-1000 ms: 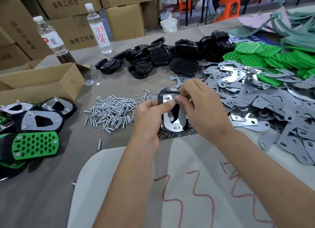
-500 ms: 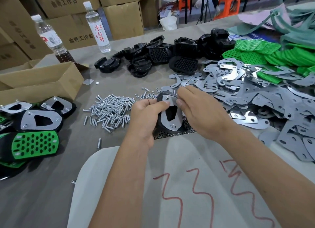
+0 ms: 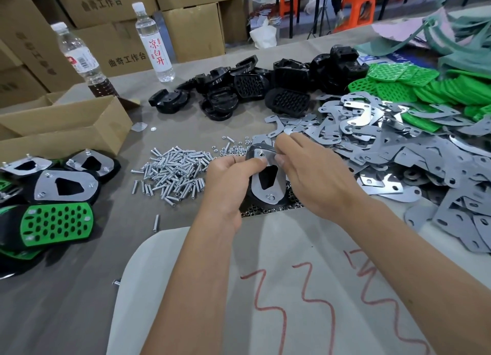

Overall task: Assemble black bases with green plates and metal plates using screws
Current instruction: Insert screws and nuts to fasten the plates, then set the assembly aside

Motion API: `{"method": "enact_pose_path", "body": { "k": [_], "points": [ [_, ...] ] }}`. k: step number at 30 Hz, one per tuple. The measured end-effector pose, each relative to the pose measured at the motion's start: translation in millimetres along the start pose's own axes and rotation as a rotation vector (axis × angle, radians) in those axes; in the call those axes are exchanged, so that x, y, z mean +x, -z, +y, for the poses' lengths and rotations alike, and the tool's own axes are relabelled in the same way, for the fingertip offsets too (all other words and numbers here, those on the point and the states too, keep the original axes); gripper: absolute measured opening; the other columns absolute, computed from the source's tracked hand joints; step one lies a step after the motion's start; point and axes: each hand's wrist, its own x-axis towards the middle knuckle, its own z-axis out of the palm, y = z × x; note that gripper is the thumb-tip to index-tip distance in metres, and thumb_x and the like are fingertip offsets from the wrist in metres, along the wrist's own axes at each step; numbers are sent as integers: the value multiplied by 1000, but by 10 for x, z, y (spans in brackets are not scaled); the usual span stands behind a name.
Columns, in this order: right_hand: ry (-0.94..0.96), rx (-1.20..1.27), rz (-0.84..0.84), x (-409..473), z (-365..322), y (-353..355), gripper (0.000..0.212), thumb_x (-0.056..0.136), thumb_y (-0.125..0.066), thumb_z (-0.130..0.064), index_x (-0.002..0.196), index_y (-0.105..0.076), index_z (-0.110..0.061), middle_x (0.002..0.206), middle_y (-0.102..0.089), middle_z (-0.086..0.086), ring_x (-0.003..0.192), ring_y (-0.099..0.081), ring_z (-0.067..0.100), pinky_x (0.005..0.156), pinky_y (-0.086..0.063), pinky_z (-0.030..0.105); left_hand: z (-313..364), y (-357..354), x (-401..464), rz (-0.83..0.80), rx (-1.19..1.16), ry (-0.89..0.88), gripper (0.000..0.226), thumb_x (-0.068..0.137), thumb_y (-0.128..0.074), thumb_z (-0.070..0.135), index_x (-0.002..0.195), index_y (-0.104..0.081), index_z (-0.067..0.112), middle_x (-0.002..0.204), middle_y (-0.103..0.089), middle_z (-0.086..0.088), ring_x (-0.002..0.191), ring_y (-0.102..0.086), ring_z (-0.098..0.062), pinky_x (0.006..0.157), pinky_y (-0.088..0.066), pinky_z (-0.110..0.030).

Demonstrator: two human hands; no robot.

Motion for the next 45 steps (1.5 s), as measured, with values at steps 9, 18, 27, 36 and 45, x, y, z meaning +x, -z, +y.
{"method": "enact_pose_path", "body": {
  "k": [9, 18, 27, 36, 45],
  "points": [
    [-27, -99, 187, 29, -5, -60, 26, 109, -39, -33, 88, -43, -18, 85, -41, -2, 61, -47, 31, 50, -39, 40, 2, -28, -19, 13, -10, -8, 14, 84, -77, 11, 82, -63, 10, 69, -64, -6, 59, -58, -21, 54, -47, -25],
    [-92, 35, 164, 38, 45, 43, 49, 104, -39, -54, 79, -54, -15, 73, -53, -4, 69, -51, 23, 61, -41, 43, -8, -76, -35, 53, -34, -44, 17, 83, -78, 9, 86, -62, 8, 74, -60, -10, 65, -54, -22, 60, -44, -30],
    [-32, 45, -420, -9, 192, 153, 17, 89, -75, -50, 90, -66, -36, 100, -51, -14, 92, -55, 7, 79, -46, 36, 19, 128, 73, 280, -153, -81, 21, 84, -77, 5, 74, -60, 12, 64, -71, -5, 50, -66, -17, 45, -51, -25],
    [-188, 455, 94, 3, 191, 113, 16, 91, -75, -5, 82, -65, -14, 68, -64, -6, 60, -60, 11, 57, -48, 21, 21, 116, 76, 234, -163, -19, 23, 84, -77, 7, 70, -62, 15, 64, -72, -4, 53, -67, -20, 52, -56, -30],
    [-270, 999, 279, 18, 134, 144, 10, 85, -82, -2, 87, -80, -12, 69, -71, 4, 56, -64, 18, 55, -59, 28, 57, 87, 28, -14, -195, 160, 8, 90, -71, 14, 84, -76, 10, 81, -76, -8, 64, -70, -21, 56, -57, -29]
  ]
}}
